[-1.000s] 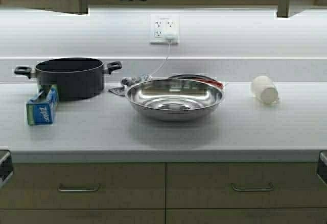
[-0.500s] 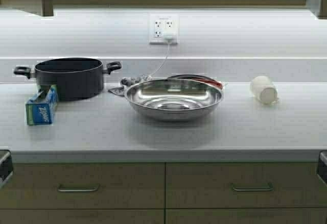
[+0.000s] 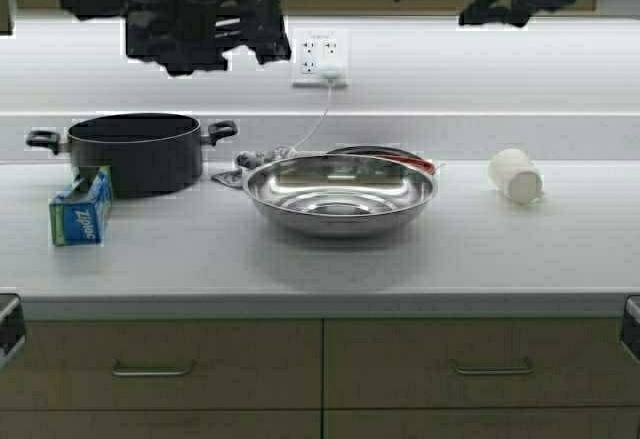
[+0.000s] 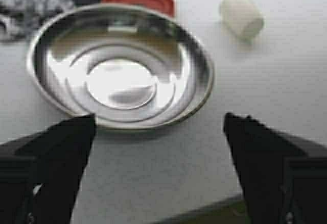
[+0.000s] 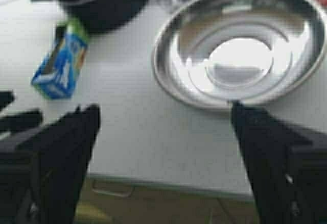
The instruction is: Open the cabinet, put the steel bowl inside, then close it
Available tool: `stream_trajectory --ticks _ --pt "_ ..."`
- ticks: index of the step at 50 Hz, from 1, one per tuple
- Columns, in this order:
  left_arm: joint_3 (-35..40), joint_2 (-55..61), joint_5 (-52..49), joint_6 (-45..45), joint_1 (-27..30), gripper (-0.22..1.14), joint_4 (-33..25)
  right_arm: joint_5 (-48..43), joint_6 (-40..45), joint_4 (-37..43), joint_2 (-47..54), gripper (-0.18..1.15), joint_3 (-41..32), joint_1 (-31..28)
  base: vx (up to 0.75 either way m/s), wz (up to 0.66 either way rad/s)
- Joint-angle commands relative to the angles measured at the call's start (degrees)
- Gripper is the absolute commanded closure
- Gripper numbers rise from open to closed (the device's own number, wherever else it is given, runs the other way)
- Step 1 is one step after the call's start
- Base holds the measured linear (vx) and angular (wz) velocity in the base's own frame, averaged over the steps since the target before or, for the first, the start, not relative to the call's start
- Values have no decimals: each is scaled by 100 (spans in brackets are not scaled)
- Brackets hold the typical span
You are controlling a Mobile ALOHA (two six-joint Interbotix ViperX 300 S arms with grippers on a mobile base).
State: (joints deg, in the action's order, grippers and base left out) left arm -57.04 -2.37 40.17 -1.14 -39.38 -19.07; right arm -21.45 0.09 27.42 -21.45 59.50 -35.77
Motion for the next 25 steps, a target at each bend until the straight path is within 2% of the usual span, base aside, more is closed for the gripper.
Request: stream_trajectory --ticks 1,9,14,20,25 --pt "-281 738 1371 -1011 97 -11 483 -1099 756 -281 598 -7 352 -114 0 0" --pt "-299 2171 3261 -2566 571 -11 1310 -1916 1898 -1151 1661 -7 308 -114 0 0" --pt "-123 3050 4148 -3489 888 -11 1600 -2716 2707 -1556 2584 -7 211 18 0 0" --pt "176 3964 4808 -4351 1143 -11 1696 -3744 3674 -2021 3621 -7 132 308 0 0" --pt "545 4500 5098 -4702 1257 -11 1916 -4676 4377 -2443 4324 -7 26 554 0 0"
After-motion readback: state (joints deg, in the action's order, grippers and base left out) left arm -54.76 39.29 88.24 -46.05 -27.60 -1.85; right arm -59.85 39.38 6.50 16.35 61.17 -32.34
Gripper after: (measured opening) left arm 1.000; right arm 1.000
